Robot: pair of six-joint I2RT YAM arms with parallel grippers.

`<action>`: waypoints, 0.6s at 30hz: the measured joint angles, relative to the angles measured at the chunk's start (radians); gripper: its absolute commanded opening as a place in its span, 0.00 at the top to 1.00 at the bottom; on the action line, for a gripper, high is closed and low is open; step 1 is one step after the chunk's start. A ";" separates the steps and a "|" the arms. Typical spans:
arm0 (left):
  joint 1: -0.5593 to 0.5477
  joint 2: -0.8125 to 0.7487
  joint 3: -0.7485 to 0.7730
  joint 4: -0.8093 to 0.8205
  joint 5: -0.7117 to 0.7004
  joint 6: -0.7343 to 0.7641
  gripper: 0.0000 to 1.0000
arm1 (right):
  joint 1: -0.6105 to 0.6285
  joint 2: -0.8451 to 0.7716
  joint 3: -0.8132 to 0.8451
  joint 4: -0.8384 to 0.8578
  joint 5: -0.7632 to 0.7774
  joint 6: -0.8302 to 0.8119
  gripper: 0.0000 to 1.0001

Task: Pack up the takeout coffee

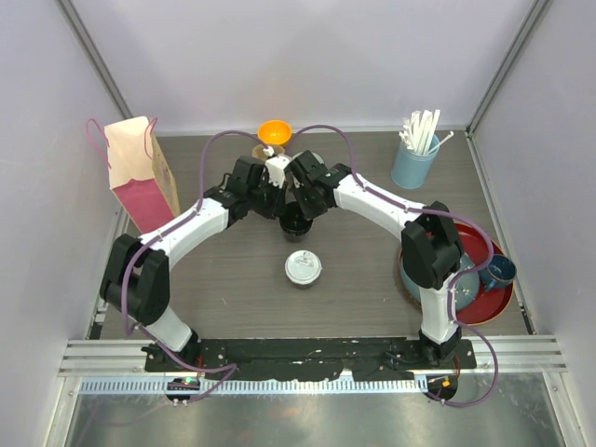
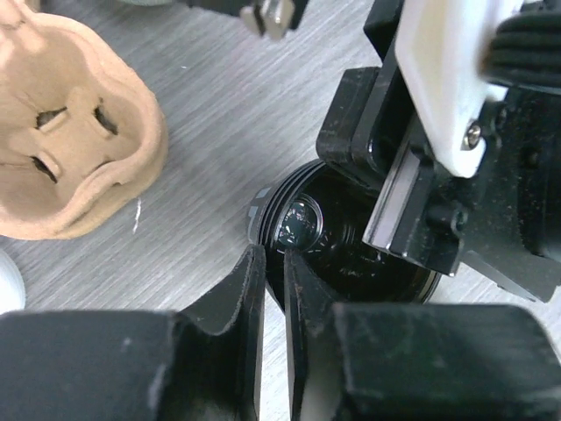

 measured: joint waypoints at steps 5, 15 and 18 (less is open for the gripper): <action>-0.011 0.000 0.000 0.019 -0.053 0.005 1.00 | 0.000 0.006 0.005 0.011 0.000 0.016 0.99; -0.020 -0.004 -0.001 0.043 -0.116 0.024 1.00 | -0.002 0.006 0.005 0.023 -0.028 0.021 0.45; -0.020 -0.004 -0.001 0.043 -0.123 0.037 1.00 | -0.003 -0.001 0.005 0.019 -0.033 0.014 0.38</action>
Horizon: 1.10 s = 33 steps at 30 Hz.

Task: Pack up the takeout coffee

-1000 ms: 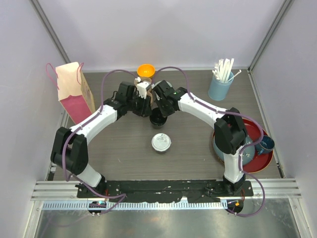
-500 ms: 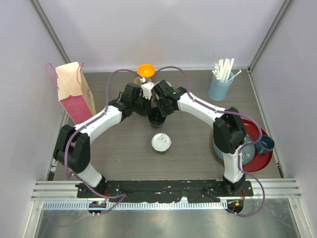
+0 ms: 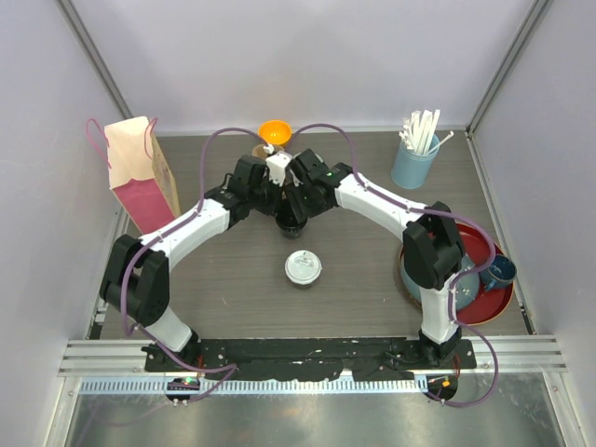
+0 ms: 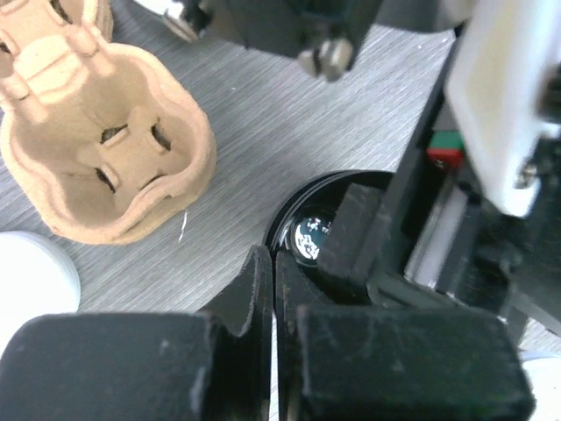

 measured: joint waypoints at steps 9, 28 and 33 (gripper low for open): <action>-0.016 -0.010 0.014 -0.010 0.008 0.045 0.95 | -0.012 -0.088 -0.021 -0.008 0.024 -0.019 0.34; -0.018 -0.021 0.017 -0.044 0.109 0.159 1.00 | -0.259 -0.321 -0.222 0.260 -0.475 -0.071 0.48; -0.019 -0.024 0.039 -0.082 0.185 0.255 1.00 | -0.306 -0.213 -0.194 0.278 -0.614 -0.125 0.51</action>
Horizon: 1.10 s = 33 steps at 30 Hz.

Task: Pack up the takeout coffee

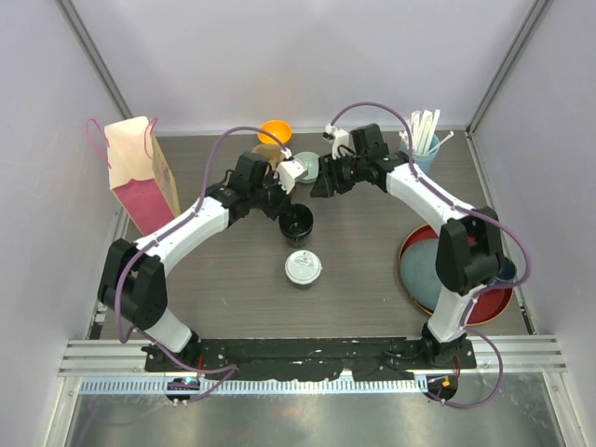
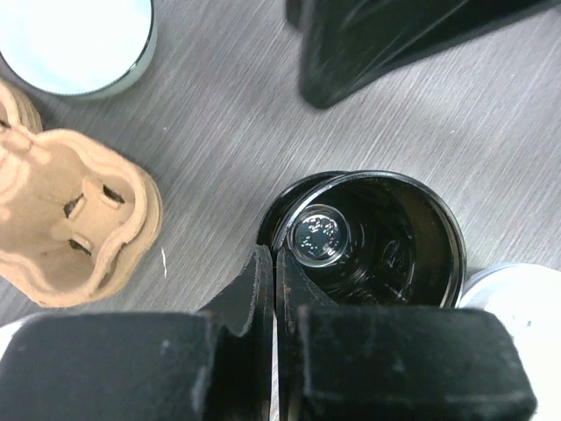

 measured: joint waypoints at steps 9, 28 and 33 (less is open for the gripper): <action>0.000 0.003 0.062 -0.043 0.058 0.074 1.00 | 0.003 0.167 0.064 -0.008 -0.169 -0.030 0.53; 0.000 0.041 0.089 -0.081 0.114 0.194 1.00 | -0.050 0.194 0.087 0.003 -0.360 -0.019 0.55; 0.000 0.069 0.124 -0.098 0.125 0.227 1.00 | -0.048 0.198 0.087 0.000 -0.383 -0.023 0.55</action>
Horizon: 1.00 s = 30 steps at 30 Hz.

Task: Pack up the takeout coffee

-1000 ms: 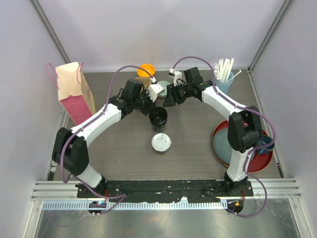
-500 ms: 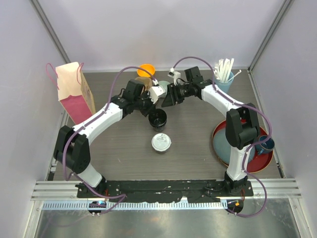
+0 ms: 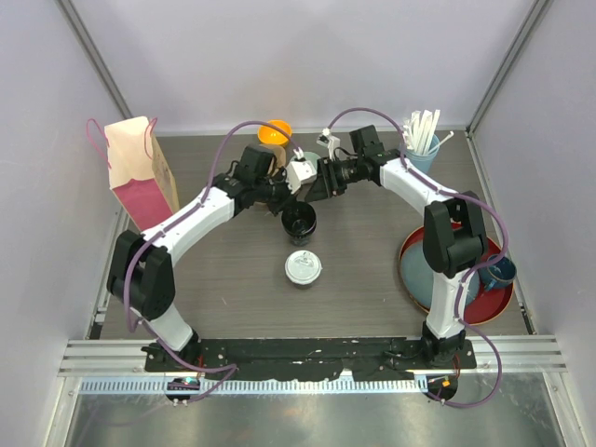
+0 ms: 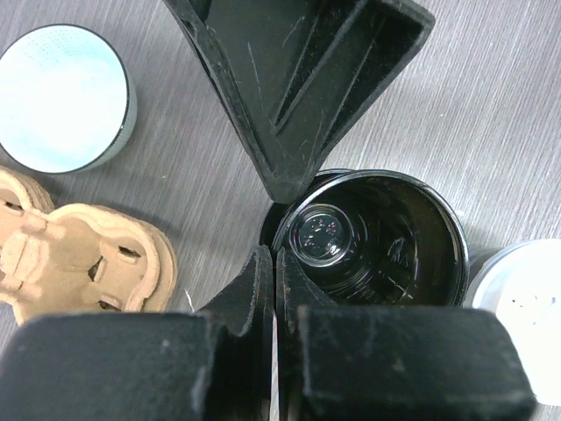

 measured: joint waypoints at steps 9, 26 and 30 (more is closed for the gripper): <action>0.000 0.014 0.005 -0.014 0.007 0.013 1.00 | 0.002 0.000 -0.017 0.002 -0.021 -0.003 0.56; 0.000 0.016 0.005 -0.035 0.007 -0.023 1.00 | 0.015 0.000 -0.061 0.047 -0.028 0.002 0.57; 0.000 0.016 0.005 -0.038 0.007 -0.042 1.00 | 0.019 0.000 -0.065 0.053 -0.023 0.003 0.58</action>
